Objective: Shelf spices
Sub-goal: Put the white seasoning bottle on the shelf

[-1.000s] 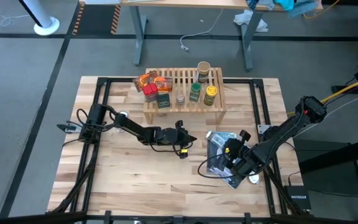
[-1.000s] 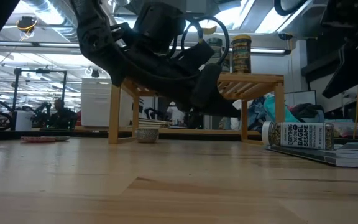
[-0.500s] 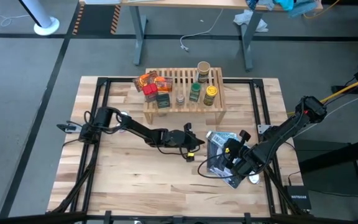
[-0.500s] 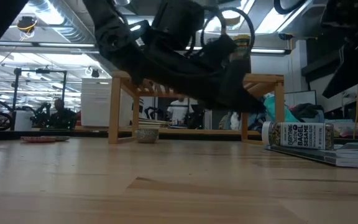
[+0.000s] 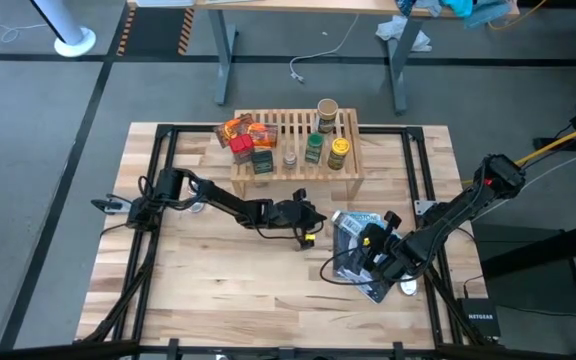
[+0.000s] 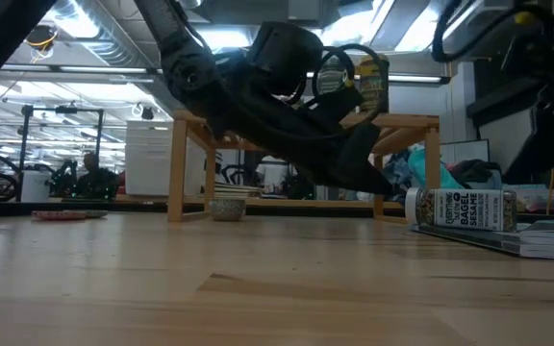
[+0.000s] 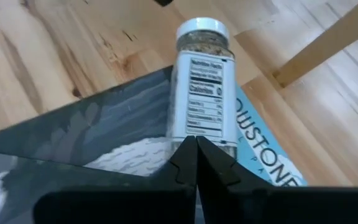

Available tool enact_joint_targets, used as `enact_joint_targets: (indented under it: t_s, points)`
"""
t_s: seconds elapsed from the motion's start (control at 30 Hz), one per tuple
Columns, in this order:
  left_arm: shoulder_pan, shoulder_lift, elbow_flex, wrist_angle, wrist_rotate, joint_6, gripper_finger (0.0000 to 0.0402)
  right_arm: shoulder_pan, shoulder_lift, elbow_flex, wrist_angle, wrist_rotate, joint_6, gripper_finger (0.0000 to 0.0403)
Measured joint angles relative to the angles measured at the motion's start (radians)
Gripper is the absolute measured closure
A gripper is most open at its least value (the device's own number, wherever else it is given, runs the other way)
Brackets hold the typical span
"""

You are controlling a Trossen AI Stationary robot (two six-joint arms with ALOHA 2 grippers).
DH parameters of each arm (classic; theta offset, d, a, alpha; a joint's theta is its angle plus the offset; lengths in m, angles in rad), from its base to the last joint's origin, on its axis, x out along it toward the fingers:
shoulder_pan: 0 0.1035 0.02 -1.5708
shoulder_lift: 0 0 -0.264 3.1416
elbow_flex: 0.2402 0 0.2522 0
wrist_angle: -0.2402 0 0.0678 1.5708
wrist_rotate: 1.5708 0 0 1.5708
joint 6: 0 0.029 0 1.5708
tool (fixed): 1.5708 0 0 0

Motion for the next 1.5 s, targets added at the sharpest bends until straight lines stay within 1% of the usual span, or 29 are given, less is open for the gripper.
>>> enact_joint_targets:
  t_s: [0.2,0.33,0.47,0.8,1.0,1.17,1.3,1.5]
  points:
    - [0.012,0.0,0.0,0.002,-0.002,-0.001,0.0401,0.0,0.0,-0.027,0.009,0.034,0.001,0.0399]
    - [0.011,0.0,0.0,0.01,-0.001,-0.001,0.0402,0.0,0.0,-0.048,0.069,0.04,0.0,0.0398]
    - [0.01,0.028,0.004,0.078,0.022,-0.019,0.0402,0.0,-0.001,-0.065,0.123,0.04,0.001,0.0398]
    - [-0.001,0.123,0.084,0.075,0.033,-0.051,0.0401,0.0,-0.003,-0.065,0.131,-0.014,0.027,0.0398]
    - [-0.007,0.13,0.093,0.077,0.035,-0.032,0.0401,0.0,-0.003,-0.065,0.14,-0.043,0.034,0.0398]
    - [-0.012,0.129,0.093,0.079,-0.037,0.002,0.0401,0.0,-0.003,-0.065,0.161,-0.067,0.034,0.0398]
    - [-0.012,0.129,0.093,0.075,-0.046,0.005,0.0401,0.001,-0.003,-0.066,0.174,-0.078,0.034,0.0398]
    - [-0.009,0.127,0.093,0.079,-0.119,0.015,0.0401,0.001,-0.002,-0.066,0.214,-0.084,0.029,0.0398]
